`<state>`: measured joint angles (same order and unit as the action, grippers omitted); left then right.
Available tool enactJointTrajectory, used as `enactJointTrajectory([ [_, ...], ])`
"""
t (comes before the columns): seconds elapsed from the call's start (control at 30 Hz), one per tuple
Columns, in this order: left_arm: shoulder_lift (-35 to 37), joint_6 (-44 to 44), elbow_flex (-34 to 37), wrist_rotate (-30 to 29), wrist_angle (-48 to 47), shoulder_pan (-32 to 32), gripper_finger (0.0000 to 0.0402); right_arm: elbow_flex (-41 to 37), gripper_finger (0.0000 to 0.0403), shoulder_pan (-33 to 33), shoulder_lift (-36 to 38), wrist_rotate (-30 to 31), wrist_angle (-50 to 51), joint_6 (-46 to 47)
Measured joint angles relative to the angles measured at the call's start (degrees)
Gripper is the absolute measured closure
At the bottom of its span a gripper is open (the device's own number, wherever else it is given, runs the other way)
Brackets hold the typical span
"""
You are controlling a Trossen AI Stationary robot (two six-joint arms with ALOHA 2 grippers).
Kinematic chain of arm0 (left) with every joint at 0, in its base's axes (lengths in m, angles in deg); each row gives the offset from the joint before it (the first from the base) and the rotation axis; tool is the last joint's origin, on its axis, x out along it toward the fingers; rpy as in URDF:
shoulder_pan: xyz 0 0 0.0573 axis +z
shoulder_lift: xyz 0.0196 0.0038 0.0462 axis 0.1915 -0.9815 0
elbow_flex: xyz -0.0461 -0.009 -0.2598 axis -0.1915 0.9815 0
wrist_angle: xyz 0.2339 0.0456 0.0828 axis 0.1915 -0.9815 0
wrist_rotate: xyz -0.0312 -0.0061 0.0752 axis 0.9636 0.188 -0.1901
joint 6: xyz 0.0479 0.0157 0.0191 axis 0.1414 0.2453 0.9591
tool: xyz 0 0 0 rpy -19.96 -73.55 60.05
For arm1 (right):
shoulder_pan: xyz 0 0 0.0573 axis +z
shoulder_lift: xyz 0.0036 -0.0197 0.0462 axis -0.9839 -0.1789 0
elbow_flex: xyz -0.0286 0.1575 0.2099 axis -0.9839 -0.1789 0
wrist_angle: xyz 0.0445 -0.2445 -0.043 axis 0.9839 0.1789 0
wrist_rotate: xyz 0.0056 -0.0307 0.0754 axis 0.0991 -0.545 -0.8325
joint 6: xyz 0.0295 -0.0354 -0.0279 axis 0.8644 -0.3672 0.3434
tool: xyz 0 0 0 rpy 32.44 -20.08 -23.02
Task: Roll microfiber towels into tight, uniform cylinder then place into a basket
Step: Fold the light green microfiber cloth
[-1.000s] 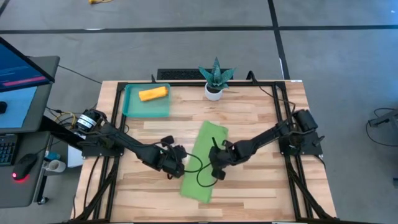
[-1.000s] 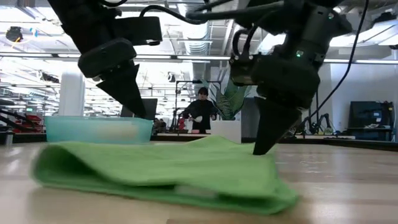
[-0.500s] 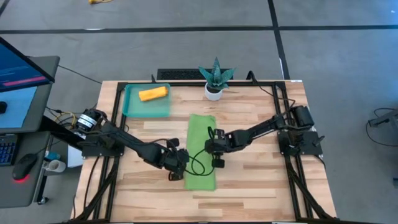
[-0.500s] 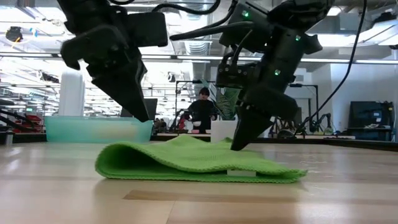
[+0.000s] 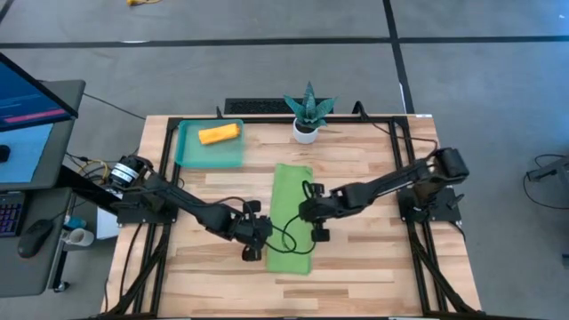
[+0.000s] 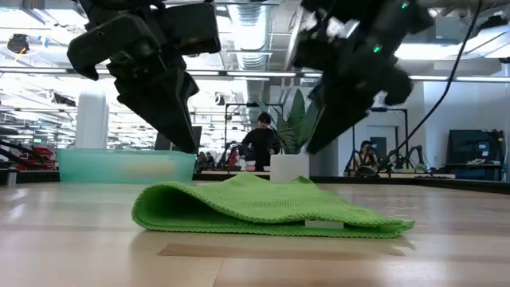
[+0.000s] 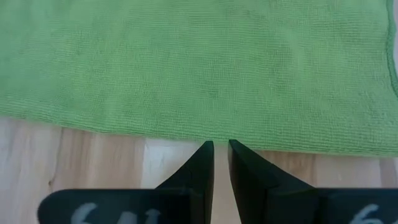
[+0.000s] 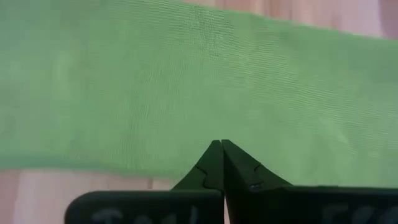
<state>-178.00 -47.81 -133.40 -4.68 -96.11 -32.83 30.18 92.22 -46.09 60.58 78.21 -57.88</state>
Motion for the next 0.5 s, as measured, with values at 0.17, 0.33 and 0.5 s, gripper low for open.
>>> enactJointTrajectory([
  [0.17,0.0,0.0,-0.3,1.7,0.5,0.4,0.0361,-4.7,0.0385,0.2,7.5,0.1,-0.1,-3.5],
  [0.33,0.0,0.7,-1.1,1.8,0.5,0.5,0.0361,-11.1,0.0384,0.1,13.0,0.2,-2.0,-3.3],
  [0.5,0.0,0.7,-1.2,1.8,0.5,0.5,0.0361,-15.2,0.0386,1.6,16.0,0.2,-4.6,0.7],
])
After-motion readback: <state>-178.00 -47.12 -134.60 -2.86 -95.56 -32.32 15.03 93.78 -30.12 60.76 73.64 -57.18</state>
